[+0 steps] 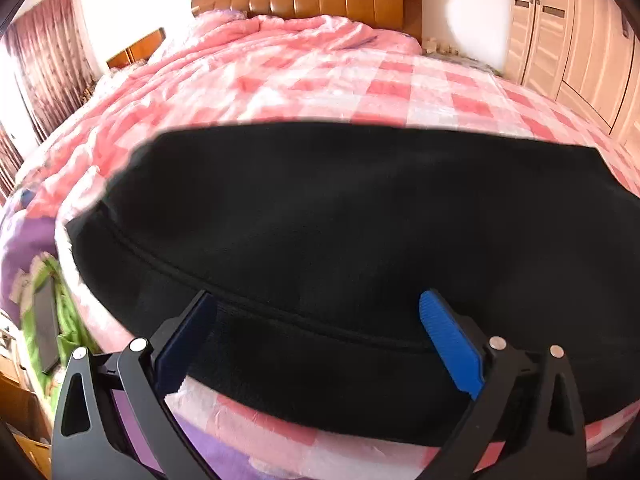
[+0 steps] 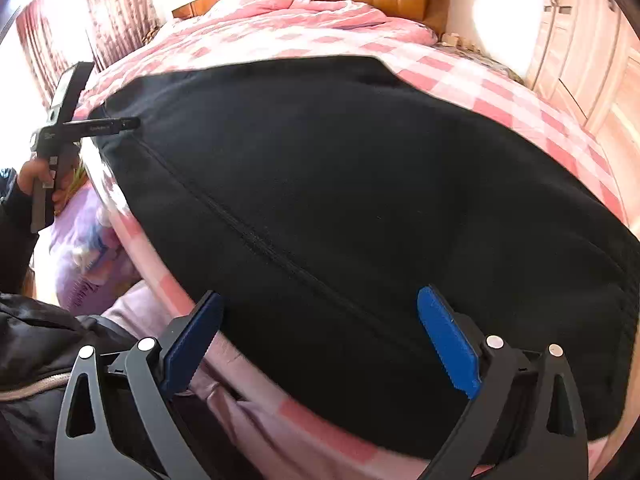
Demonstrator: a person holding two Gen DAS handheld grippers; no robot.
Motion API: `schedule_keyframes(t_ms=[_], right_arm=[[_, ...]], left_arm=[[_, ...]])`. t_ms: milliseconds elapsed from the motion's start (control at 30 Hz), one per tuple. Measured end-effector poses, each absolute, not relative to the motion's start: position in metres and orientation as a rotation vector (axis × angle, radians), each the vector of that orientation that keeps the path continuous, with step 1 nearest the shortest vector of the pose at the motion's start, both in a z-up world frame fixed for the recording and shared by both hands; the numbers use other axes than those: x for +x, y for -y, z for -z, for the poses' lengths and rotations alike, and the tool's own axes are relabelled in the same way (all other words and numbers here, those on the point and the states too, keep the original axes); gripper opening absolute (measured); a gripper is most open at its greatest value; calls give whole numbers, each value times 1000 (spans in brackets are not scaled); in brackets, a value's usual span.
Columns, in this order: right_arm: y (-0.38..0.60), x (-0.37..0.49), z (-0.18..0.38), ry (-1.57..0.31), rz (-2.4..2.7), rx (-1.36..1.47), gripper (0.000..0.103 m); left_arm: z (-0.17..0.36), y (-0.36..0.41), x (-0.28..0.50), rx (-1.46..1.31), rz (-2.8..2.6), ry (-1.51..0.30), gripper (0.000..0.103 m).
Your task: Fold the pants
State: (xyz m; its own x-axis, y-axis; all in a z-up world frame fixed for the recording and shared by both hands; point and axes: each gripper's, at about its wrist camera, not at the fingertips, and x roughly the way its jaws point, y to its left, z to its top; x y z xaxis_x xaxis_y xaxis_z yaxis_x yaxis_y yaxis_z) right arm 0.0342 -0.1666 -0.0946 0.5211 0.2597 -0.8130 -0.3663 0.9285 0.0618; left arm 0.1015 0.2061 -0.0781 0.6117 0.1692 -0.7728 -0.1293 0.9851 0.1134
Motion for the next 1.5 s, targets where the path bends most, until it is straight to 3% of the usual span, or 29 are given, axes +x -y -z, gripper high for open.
schedule_keyframes(t_ms=[100, 233, 367, 467, 700, 800, 1100, 1200, 1367, 1467, 1500], right_arm=[[202, 34, 81, -899, -278, -26, 95], [242, 37, 102, -957, -167, 26, 98], [238, 28, 96, -923, -175, 5, 98], [237, 28, 80, -918, -140, 44, 98], [180, 93, 65, -899, -208, 21, 98], [126, 115, 62, -901, -293, -49, 98], [-29, 134, 64, -872, -581, -200, 98], [-60, 132, 66, -877, -641, -226, 98], [-74, 133, 68, -878, -663, -255, 98], [-75, 135, 69, -892, -656, -247, 98], [-76, 136, 69, -892, -656, -248, 98]], left_arm=[[64, -176, 90, 102, -99, -833, 101], [89, -139, 99, 229, -53, -904, 102], [97, -162, 104, 34, -13, -892, 102], [89, -157, 101, 77, -13, -904, 101], [74, -169, 84, -49, 78, -825, 101], [67, -204, 72, -180, 45, -774, 101], [74, -420, 7, -807, -201, -563, 97], [75, -455, 4, -723, -407, -625, 87], [77, -446, 27, -458, -473, -756, 86], [90, -432, 43, -331, -481, -837, 72], [92, -429, 45, -322, -482, -840, 72]])
